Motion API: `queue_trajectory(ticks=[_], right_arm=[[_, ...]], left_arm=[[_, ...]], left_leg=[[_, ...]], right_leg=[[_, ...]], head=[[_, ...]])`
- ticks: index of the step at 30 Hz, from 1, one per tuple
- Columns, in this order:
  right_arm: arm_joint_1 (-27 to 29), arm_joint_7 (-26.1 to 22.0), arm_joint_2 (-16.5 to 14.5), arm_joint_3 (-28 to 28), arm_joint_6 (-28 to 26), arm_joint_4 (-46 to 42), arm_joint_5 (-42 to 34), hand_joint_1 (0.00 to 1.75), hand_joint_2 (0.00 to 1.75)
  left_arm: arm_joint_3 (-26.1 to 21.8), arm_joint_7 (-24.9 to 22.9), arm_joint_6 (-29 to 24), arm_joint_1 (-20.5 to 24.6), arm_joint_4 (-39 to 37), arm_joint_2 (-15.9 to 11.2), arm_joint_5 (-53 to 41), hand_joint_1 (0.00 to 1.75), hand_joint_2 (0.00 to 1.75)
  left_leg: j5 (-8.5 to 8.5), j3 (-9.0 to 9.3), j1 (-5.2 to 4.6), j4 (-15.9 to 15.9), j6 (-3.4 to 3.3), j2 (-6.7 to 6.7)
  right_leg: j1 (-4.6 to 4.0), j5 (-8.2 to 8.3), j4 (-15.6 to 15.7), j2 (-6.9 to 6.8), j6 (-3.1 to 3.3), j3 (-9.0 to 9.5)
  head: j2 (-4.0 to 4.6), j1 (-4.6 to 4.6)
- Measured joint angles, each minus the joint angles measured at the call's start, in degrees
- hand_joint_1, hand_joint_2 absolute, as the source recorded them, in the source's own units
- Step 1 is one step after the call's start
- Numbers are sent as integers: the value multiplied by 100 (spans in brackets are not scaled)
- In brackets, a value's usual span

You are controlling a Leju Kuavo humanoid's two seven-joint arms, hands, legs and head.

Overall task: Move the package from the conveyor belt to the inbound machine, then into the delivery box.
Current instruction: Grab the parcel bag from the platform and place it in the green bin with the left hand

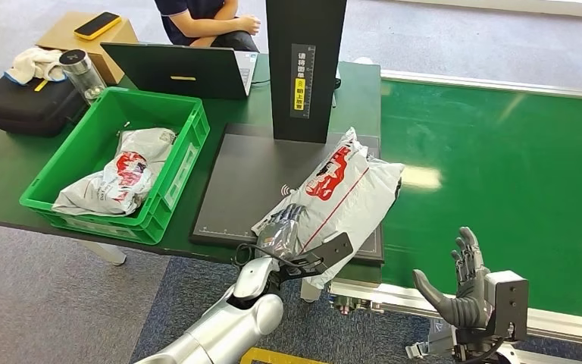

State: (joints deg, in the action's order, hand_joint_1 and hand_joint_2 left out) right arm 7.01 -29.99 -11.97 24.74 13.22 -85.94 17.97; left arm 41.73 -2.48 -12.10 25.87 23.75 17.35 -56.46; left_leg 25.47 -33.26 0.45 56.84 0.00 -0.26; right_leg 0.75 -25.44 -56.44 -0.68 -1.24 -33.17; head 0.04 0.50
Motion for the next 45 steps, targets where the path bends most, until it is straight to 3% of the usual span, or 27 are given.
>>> queue_trajectory(ticks=[3, 32, 36, 39, 42, 45], right_arm=[[0, 2, -1, -7, -2, 0, -7, 0, 175], [6, 54, -1, -87, -79, 0, -176, 0, 175], [8, 58, 1, -87, -68, -16, -237, 0, 175], [5, 91, 1, -86, -68, -47, -317, 0, 175], [-8, 124, 5, -85, -69, -50, -465, 0, 175], [-43, 125, 14, -86, -103, -44, -555, 0, 175]], left_arm=[[-49, 63, 4, -10, -5, 0, 28, 175, 175], [-844, 548, -218, -132, 9, -11, -147, 175, 175], [-1100, 912, -726, -258, 148, -71, -40, 175, 175], [-1325, 1381, -1450, -399, 447, -190, -65, 175, 175], [-1516, 1839, -2360, -530, 950, -362, -505, 175, 175], [-1771, 2250, -2758, -730, 1592, -476, -1112, 175, 175]], left_leg=[[0, 0, 0, 0, 0, 0], [0, 9, 0, -1, 0, -2], [0, 10, 0, -1, 1, -6], [-1, 7, 0, -1, 2, -8], [-2, 4, 1, -1, 3, -8], [-1, -1, 2, -1, 3, -7]], right_leg=[[0, 0, 0, 0, 0, 0], [-1, 0, 0, 2, 0, 6], [-2, 0, -1, 5, 1, 5], [-3, 0, -2, 5, 1, 2], [-4, 0, -3, 4, 1, 0], [-3, -1, -3, 3, 1, -2]], head=[[1, 0], [1, 0], [1, 0], [1, 0], [1, 0], [1, 1]])
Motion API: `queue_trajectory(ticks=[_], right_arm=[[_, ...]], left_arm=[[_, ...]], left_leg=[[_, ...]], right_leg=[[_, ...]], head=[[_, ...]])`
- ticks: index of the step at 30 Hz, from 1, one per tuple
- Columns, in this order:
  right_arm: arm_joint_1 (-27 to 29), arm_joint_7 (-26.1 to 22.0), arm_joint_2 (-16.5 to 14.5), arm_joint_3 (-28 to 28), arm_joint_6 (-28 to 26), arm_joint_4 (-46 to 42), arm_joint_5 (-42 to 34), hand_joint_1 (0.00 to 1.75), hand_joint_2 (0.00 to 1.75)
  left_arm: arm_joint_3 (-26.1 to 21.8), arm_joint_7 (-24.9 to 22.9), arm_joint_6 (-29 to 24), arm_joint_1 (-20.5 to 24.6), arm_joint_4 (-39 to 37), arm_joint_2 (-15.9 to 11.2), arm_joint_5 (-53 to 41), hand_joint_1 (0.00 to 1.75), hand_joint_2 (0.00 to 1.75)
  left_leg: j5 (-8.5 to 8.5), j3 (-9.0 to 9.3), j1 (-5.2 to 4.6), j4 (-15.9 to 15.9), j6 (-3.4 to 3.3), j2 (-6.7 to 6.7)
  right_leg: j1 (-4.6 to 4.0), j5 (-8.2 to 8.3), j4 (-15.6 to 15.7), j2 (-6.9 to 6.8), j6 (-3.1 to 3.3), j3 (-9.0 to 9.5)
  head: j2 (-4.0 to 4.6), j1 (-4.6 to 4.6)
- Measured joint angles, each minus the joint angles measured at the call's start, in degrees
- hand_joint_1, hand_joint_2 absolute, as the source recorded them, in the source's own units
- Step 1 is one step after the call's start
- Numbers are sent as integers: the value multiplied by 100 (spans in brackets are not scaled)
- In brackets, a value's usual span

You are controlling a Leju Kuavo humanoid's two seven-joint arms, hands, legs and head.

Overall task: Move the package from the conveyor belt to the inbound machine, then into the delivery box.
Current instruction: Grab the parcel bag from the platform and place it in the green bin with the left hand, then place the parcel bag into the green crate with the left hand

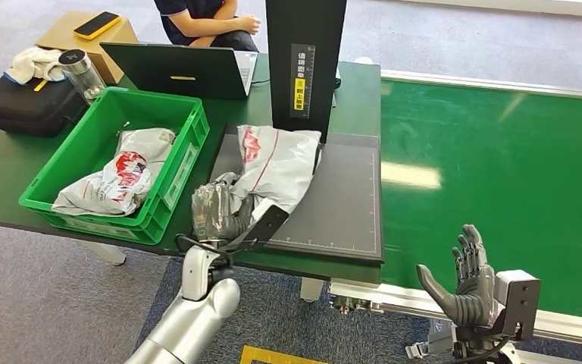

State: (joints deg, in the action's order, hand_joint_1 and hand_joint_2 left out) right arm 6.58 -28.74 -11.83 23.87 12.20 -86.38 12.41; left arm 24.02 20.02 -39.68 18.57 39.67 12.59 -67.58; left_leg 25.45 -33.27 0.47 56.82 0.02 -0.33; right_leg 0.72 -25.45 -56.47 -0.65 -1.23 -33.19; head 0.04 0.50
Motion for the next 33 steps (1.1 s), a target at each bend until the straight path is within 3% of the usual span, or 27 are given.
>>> queue_trajectory(ticks=[4, 6, 10, 17, 25, 29, 33], right_arm=[[-47, -42, 24, -18, -127, 43, -68, 0, 175], [-58, -55, 38, -32, -159, 59, -80, 0, 175], [-75, -65, 48, -48, -181, 73, -81, 0, 175], [-91, -71, 49, -55, -179, 88, -84, 0, 175], [-103, -76, 56, -62, -212, 94, -115, 0, 175], [-115, -111, 85, -73, -252, 112, -151, 0, 175], [-126, -122, 99, -121, -306, 128, -178, 0, 175]], left_arm=[[-700, 920, -21, -359, 924, 11, -344, 175, 175], [-1057, 1163, -21, -471, 1243, 46, -363, 175, 175], [-1447, 1237, -19, -618, 1627, 88, -373, 175, 175], [-1692, 1300, -19, -721, 1892, 123, -415, 175, 175], [-2327, 1891, -19, -728, 2280, 195, -541, 175, 175], [-2739, 1692, -19, -598, 2582, 224, -744, 175, 175], [-3246, 717, -17, -288, 2603, 235, -935, 175, 175]], left_leg=[[1, -3, 0, 0, -2, -1], [2, -3, -1, 0, -3, 0], [2, -3, -1, 0, -3, 1], [2, -3, -1, 1, -3, 1], [2, -2, 0, 1, -3, -2], [1, -1, 0, 1, -3, -1], [0, 0, 1, 1, -1, -1]], right_leg=[[2, -1, 2, 0, -1, -3], [2, -1, 2, 0, -2, -3], [2, -1, 2, -1, -2, -2], [2, -1, 2, -1, -2, -2], [0, -1, 2, 1, -2, -5], [0, -1, 2, 1, -2, -3], [0, 1, 1, 1, -1, -1]], head=[[-1, 0], [-1, 0], [0, -1], [-1, -1], [-1, -1], [0, -1], [0, -1]])
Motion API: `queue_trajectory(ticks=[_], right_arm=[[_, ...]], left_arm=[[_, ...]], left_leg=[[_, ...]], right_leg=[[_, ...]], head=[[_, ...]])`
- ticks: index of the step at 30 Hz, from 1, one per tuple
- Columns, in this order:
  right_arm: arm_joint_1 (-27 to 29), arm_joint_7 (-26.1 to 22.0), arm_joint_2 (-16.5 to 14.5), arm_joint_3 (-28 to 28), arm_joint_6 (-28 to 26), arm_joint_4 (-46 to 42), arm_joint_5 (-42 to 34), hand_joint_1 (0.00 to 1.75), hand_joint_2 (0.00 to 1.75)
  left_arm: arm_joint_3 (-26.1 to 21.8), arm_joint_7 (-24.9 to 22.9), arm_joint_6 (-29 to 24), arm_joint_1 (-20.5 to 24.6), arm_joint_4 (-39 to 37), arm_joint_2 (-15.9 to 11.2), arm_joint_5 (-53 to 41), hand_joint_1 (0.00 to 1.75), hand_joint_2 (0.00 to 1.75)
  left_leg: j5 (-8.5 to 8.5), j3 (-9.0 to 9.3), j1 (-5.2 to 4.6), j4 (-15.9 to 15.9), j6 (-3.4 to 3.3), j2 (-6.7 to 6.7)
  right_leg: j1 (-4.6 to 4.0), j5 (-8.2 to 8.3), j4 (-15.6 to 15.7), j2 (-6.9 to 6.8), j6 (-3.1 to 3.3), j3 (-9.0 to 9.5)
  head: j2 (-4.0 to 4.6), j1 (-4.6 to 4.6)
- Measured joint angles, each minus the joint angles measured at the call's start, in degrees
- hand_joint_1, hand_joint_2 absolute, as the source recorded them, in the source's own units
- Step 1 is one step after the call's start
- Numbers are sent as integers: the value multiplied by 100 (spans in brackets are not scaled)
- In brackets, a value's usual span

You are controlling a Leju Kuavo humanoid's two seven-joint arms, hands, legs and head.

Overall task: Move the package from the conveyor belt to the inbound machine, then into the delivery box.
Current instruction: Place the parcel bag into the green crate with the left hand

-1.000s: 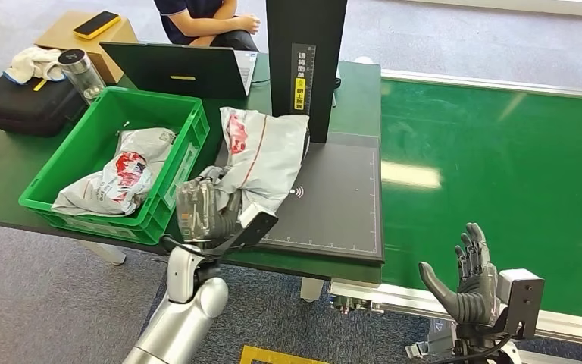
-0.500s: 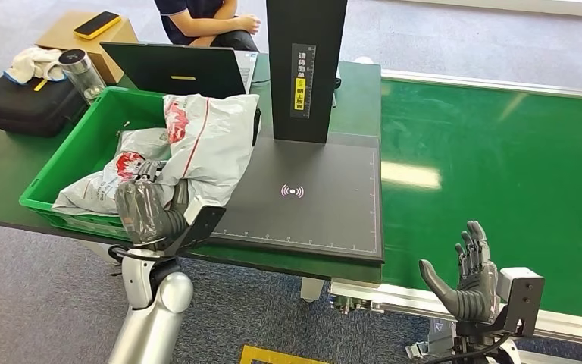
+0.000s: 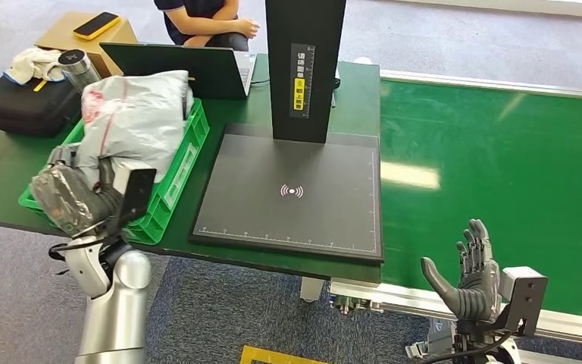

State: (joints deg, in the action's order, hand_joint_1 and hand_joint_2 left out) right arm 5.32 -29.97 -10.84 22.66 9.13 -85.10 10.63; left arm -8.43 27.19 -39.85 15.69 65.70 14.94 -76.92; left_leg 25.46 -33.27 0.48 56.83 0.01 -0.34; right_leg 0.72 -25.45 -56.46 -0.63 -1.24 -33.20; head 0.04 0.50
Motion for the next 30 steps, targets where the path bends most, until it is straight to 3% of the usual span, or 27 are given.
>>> queue_trajectory(ticks=[6, 10, 14, 17, 20, 30], right_arm=[[-43, 0, 22, -87, -27, 71, 1, 0, 175], [-84, 10, 51, -181, -86, 117, 1, 0, 175], [-130, 13, 79, -259, -97, 146, 1, 0, 175], [-147, 13, 98, -300, -98, 169, 1, 0, 175], [-158, 14, 107, -328, -98, 172, 1, 0, 175], [-161, 27, 148, -356, -77, 175, 1, 0, 175]], left_arm=[[-876, -606, 1, 444, -127, -36, -305, 175, 175], [-1426, -1004, 1, 742, -442, -203, -495, 175, 175], [-1804, -1628, 3, 1045, -1322, -473, -600, 6, 175], [-1876, -2004, 3, 1180, -2027, -654, -703, 0, 175], [-1874, -2028, 3, 1264, -2576, -779, -710, 0, 175], [-1749, -1210, 1, 1213, -2961, -848, -469, 0, 175]], left_leg=[[-1, -3, 4, 0, 1, 2], [-1, -2, 4, 0, 1, 1], [-1, 1, 4, 0, 1, 2], [-2, 2, 3, 0, 1, 3], [-2, 4, 3, 0, 1, 4], [-2, 6, 2, 0, 1, 3]], right_leg=[[-2, 0, -1, -1, 0, 0], [-2, 0, -1, -1, 0, 0], [-2, 0, -1, -2, 0, 2], [-1, 0, -1, -2, 0, 4], [0, 0, -1, -2, 0, 6], [-1, 0, -1, -2, 0, 7]], head=[[0, 0], [-1, 0], [-1, 0], [0, 0], [0, 1], [-1, -1]])
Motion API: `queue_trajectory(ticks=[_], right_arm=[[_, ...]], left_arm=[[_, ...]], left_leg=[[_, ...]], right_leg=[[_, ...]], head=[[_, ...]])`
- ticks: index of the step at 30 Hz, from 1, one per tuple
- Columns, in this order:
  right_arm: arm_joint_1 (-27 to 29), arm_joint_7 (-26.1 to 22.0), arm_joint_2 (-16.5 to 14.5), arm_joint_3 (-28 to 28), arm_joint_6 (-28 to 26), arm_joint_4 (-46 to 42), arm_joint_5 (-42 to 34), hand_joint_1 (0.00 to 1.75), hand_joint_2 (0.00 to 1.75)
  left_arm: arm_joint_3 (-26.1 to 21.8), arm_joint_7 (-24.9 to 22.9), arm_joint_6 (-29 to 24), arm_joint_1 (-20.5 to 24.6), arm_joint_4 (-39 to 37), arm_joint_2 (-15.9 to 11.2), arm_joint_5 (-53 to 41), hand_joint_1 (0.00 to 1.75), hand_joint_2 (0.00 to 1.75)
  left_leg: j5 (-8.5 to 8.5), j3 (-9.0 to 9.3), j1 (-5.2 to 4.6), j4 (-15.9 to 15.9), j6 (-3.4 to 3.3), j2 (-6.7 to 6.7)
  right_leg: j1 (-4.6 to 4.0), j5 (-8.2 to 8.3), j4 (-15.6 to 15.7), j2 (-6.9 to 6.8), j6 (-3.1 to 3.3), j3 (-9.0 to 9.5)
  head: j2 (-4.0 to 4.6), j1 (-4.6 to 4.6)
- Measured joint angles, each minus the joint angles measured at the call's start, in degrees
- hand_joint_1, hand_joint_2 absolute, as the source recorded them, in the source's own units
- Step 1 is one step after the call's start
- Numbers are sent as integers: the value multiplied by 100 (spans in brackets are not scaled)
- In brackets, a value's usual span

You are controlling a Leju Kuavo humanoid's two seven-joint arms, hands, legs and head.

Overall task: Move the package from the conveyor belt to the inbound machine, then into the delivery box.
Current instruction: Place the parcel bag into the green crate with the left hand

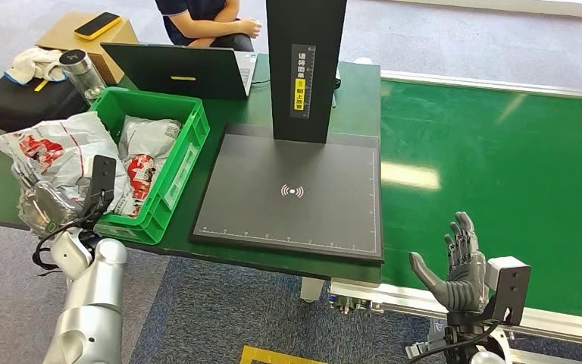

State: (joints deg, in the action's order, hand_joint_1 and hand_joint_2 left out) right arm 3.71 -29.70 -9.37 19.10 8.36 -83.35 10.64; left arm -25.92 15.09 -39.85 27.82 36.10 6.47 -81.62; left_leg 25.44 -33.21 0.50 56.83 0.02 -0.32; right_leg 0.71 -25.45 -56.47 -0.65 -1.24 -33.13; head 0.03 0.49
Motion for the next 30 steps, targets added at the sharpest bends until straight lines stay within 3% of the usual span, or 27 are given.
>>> queue_trajectory(ticks=[4, 8, 11, 13, 18, 25, 29, 30], right_arm=[[-8, 5, 1, -8, 1, 5, 0, 0, 175], [-26, 6, 1, -11, 2, 25, 0, 0, 175], [-38, 6, 2, -23, 3, 52, 0, 0, 175], [-45, 6, 8, -44, -1, 79, 0, 0, 175], [-56, -9, 53, -117, -32, 155, -4, 0, 175], [-57, -25, 103, -147, -83, 223, -22, 0, 175], [-58, -49, 124, -160, -92, 243, -22, 0, 175], [-59, -69, 130, -168, -86, 249, -25, 0, 175]], left_arm=[[20, 356, -2, -105, 158, 27, 233, 0, 175], [-220, 1388, -2, -207, 687, 196, 628, 0, 0], [-566, 2187, -2, -229, 1082, 388, 909, 0, 0], [-705, 2419, -2, -274, 1365, 506, 1198, 0, 0], [-558, 2493, -1, -449, 1955, 666, 2067, 0, 0], [205, 2506, 1, -721, 2428, 702, 3106, 0, 0], [854, 2505, 47, -848, 2464, 622, 4638, 0, 175], [1081, 2505, 146, -875, 2453, 571, 5165, 0, 175]], left_leg=[[0, 0, 1, 0, 0, -1], [0, -1, 0, 0, 0, -1], [1, -2, 0, 0, 0, -1], [1, -1, 0, 0, 0, -1], [0, 0, 0, 0, 0, 1], [0, 2, 0, 0, 0, 1], [0, 1, 0, 0, -1, 1], [1, 1, 0, 0, -1, 2]], right_leg=[[0, 0, -1, 1, 0, 0], [1, 0, 0, 1, 0, 0], [1, 0, 0, 1, 0, -1], [1, 0, 0, 1, 0, -1], [1, 0, 0, -1, 0, 0], [1, 0, 0, -1, 0, 3], [1, 0, 1, -1, 0, 3], [1, 0, 1, -1, 0, 3]], head=[[1, 1], [1, 1], [1, 1], [1, 1], [1, 0], [1, 1], [1, 1], [1, 1]])
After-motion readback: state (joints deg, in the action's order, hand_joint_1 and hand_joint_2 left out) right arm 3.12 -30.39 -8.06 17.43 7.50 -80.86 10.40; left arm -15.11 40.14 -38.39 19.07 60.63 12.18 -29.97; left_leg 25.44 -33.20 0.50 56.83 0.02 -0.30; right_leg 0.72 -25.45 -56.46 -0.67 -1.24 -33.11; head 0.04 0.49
